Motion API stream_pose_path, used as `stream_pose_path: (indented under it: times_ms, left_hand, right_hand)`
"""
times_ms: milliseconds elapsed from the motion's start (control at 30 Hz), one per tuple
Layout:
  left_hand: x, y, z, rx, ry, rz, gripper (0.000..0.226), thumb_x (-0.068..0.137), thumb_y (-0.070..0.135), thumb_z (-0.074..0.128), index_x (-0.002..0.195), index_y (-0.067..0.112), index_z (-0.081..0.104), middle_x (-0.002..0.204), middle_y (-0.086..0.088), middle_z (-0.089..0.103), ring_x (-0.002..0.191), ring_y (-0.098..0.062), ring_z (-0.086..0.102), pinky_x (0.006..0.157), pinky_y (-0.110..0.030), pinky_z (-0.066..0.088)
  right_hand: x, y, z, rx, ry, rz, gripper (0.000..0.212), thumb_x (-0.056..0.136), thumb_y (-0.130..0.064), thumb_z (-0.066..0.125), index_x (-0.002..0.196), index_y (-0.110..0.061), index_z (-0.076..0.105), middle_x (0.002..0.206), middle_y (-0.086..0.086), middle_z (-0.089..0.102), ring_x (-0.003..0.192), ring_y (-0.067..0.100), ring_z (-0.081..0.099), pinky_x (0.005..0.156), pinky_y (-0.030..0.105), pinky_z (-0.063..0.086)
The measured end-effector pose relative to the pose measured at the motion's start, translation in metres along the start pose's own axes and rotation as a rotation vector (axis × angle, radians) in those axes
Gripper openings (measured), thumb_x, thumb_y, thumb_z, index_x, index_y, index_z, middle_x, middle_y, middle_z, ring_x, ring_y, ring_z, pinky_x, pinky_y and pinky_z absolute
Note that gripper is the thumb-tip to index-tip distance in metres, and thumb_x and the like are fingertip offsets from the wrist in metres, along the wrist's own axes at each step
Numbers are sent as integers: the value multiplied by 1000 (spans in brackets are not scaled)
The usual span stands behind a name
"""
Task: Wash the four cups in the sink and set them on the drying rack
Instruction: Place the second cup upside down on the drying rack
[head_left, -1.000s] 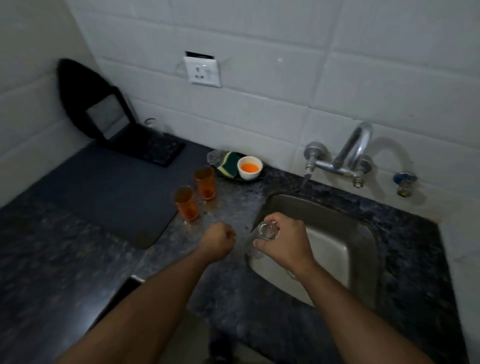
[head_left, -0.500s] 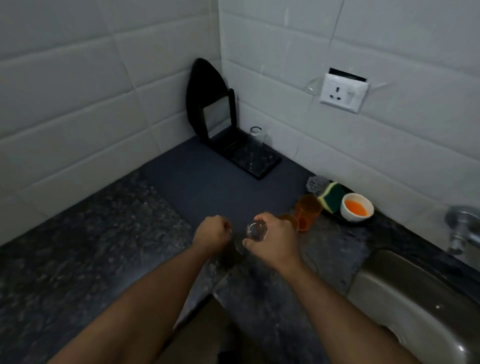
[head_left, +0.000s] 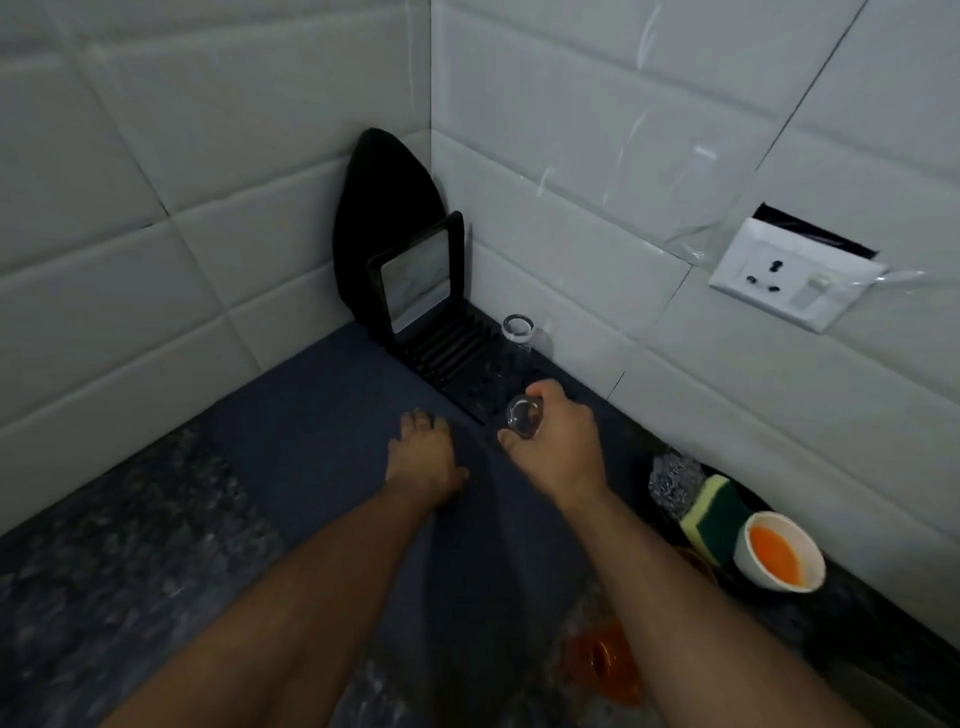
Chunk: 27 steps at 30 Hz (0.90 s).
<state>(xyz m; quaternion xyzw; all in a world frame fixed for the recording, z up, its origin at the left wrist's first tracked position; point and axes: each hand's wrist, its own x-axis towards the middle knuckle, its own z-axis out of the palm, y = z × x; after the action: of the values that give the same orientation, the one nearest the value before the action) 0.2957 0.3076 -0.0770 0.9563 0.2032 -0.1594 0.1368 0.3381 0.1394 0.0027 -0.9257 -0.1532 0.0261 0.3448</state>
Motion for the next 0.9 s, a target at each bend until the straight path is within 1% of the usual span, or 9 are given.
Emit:
stream_pose_path:
  times_ms: [100,167,233,400,533,667,767,833,900]
  left_hand:
    - [27,-7,3,19,-86,-56,116,87,56,77,167,9,9,175,-15,0,162,-37,-3,125,-64,17]
    - [39,-11,6,-31,-146,-73,122,84,56,80,168,11,3,176,-12,-9,162,-36,-9,125,-67,13]
    - [46,-12,7,-46,-190,-76,126,83,54,83,168,12,0,176,-11,-13,161,-36,-12,125,-69,12]
    - [51,-9,5,-29,-242,-105,128,84,50,84,168,12,-6,175,-10,-18,161,-36,-16,125,-69,10]
    - [52,-10,6,-30,-260,-103,127,86,49,82,168,13,-8,174,-10,-21,160,-36,-18,125,-70,8]
    - [52,-9,6,-46,-262,-108,127,86,45,83,168,13,-8,174,-9,-21,160,-35,-19,125,-70,6]
    - [51,-9,7,-63,-250,-112,127,85,43,84,168,12,-7,174,-10,-21,160,-35,-19,125,-70,5]
    - [49,-9,7,-66,-235,-104,126,86,44,84,168,12,-6,175,-10,-20,160,-35,-19,125,-70,6]
    - [44,-9,7,-57,-208,-90,123,86,45,83,168,12,-3,175,-10,-16,161,-35,-15,125,-69,8]
  right_hand:
    - [37,0,10,14,-15,-9,56,78,-24,89,124,-15,58,101,-3,69,88,12,64,77,21,49]
    - [61,0,21,15,-13,-33,53,78,-23,88,121,-15,58,104,1,72,90,16,67,79,24,52]
    - [79,-1,32,10,-17,-49,54,78,-22,88,123,-14,59,107,4,73,94,20,70,83,28,56]
    - [108,-6,52,-26,-83,-93,56,78,-18,87,126,-12,58,108,2,66,100,24,69,88,37,59]
    - [119,-7,65,-37,-143,-76,54,77,-18,85,123,-15,57,109,4,69,100,26,68,90,44,59]
    - [122,-5,74,-55,-138,-95,53,80,-18,84,126,-14,58,113,6,70,104,29,69,91,49,59]
    - [120,-3,73,-52,-131,-90,68,82,-14,85,144,-12,56,131,11,67,121,30,64,105,47,54]
    - [113,-2,69,-68,-159,-92,83,83,-12,85,157,-13,46,143,13,62,130,30,59,114,42,47]
    - [97,-1,60,-56,-171,-104,91,83,-11,84,162,-14,38,145,13,60,124,32,62,111,42,50]
